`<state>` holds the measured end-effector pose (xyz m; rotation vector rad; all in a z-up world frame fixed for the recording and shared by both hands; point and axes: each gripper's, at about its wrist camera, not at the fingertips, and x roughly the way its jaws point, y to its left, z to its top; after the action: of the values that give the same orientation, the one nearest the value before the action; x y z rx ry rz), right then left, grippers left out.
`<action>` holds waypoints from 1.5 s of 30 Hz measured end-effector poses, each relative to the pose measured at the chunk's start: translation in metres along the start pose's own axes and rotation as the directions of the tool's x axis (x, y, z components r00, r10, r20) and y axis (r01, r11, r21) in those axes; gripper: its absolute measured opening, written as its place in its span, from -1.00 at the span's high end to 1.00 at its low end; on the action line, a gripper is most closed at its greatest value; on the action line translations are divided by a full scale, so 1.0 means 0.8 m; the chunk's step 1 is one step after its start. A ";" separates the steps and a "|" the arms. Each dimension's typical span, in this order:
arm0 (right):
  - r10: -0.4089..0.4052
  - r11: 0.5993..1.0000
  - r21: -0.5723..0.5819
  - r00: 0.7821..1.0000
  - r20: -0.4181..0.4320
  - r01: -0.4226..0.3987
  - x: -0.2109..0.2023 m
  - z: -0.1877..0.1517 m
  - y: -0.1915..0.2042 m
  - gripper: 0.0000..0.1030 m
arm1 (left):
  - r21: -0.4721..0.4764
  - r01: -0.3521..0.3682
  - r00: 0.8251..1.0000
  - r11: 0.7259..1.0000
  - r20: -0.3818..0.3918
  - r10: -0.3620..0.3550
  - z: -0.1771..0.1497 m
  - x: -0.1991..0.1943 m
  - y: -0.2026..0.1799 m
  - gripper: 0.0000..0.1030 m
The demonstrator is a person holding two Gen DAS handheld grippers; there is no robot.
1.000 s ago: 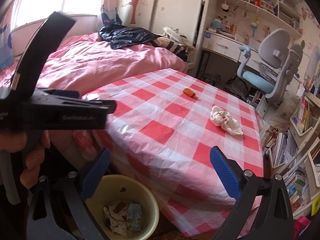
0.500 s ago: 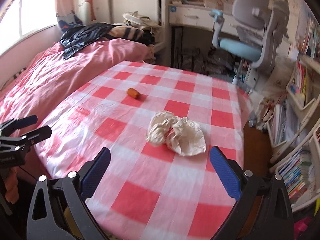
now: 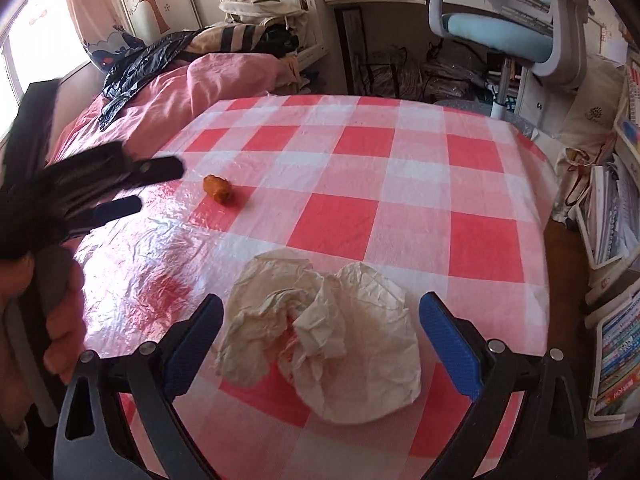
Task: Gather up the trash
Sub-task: 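Grasp the small orange piece with the left tool while the right tool grasps the crumpled tissue, then carry orange piece and tissue over the yellow bin and open both tools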
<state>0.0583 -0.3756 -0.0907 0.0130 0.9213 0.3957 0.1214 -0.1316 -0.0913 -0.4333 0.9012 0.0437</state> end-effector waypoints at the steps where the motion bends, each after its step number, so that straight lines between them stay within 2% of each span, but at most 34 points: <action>1: 0.009 1.000 0.000 1.000 -0.009 -0.009 0.004 0.001 -0.002 -0.82 | -0.010 -0.005 1.000 1.000 -0.009 0.005 0.005 0.010 -0.003 -0.54; 3: 0.019 1.000 -0.010 0.999 -0.029 -0.019 0.010 -0.001 -0.003 -0.71 | -0.002 -0.043 0.999 0.999 -0.024 0.043 0.010 0.029 -0.012 -0.43; 5: 0.026 0.999 -0.027 0.999 -0.045 -0.027 0.013 -0.003 -0.001 -0.70 | 0.013 -0.077 0.996 0.997 -0.048 0.078 0.012 0.046 -0.018 -0.32; 9: 0.026 0.998 -0.063 0.999 -0.047 -0.029 0.014 -0.002 0.003 -0.65 | 0.059 -0.126 0.991 0.990 -0.033 0.128 0.012 0.057 -0.026 -0.27; 10: 0.031 0.997 -0.069 0.998 -0.048 -0.034 0.014 -0.002 0.004 -0.60 | 0.068 -0.133 0.990 0.989 -0.028 0.135 0.012 0.058 -0.027 -0.11; 11: 0.039 0.996 -0.074 0.998 -0.050 -0.042 0.014 -0.001 0.005 -0.43 | 0.084 -0.130 0.991 0.988 -0.026 0.133 0.011 0.057 -0.028 0.25; 12: 0.056 0.995 -0.079 0.997 -0.052 -0.060 0.012 -0.001 0.007 -0.20 | 0.114 -0.108 0.993 0.988 -0.030 0.112 0.009 0.057 -0.028 0.37; 13: 0.074 0.994 -0.077 0.996 -0.057 -0.078 0.014 0.001 0.008 -0.10 | 0.134 -0.084 0.995 0.988 -0.037 0.089 0.006 0.055 -0.027 0.42; 14: 0.095 0.992 -0.073 0.994 -0.061 -0.099 0.013 0.001 0.009 0.00 | 0.152 -0.067 0.996 0.986 -0.042 0.074 0.003 0.052 -0.026 0.60; 15: 0.102 0.992 -0.073 0.993 -0.060 -0.106 0.012 0.001 0.010 0.10 | 0.160 -0.042 0.997 0.986 -0.061 0.053 0.001 0.048 -0.021 0.66; 16: 0.112 0.990 -0.074 0.992 -0.056 -0.116 0.010 0.003 0.012 0.16 | 0.157 -0.020 0.997 0.987 -0.073 0.031 0.000 0.043 -0.015 0.68; 18: 0.131 0.988 -0.074 0.990 -0.044 -0.134 0.003 0.004 0.015 0.51 | 0.159 0.007 0.997 0.987 -0.078 0.005 -0.005 0.026 -0.001 0.69; 24: 0.154 0.983 -0.095 0.988 -0.009 -0.154 -0.016 0.000 0.035 0.56 | 0.156 0.097 0.995 0.983 -0.034 -0.093 -0.024 -0.047 0.045 0.70; 27: 0.186 0.977 -0.111 0.983 0.013 -0.183 -0.035 -0.007 0.053 0.56 | 0.154 0.116 0.993 0.981 -0.013 -0.116 -0.039 -0.086 0.061 0.70; 32: 0.206 0.968 -0.161 0.977 0.062 -0.194 -0.072 -0.022 0.086 0.56 | 0.155 0.126 0.992 0.980 0.008 -0.129 -0.077 -0.142 0.082 0.70; 36: 0.241 0.962 -0.151 0.966 0.093 -0.225 -0.097 -0.056 0.104 0.56 | 0.167 0.138 0.990 0.976 0.009 -0.142 -0.116 -0.179 0.097 0.70; 40: 0.243 0.958 -0.186 0.963 0.114 -0.219 -0.119 -0.088 0.126 0.56 | 0.166 0.150 0.988 0.975 0.013 -0.154 -0.139 -0.203 0.108 0.70; 45: 0.236 0.952 -0.230 0.962 0.135 -0.201 -0.140 -0.116 0.147 0.56 | 0.217 0.135 0.989 0.967 0.030 -0.144 -0.164 -0.224 0.103 0.70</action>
<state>-0.1126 -0.3185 -0.0399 -0.0499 0.7145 0.6908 -0.1069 -0.0810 -0.0530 -0.2921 0.8183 -0.1710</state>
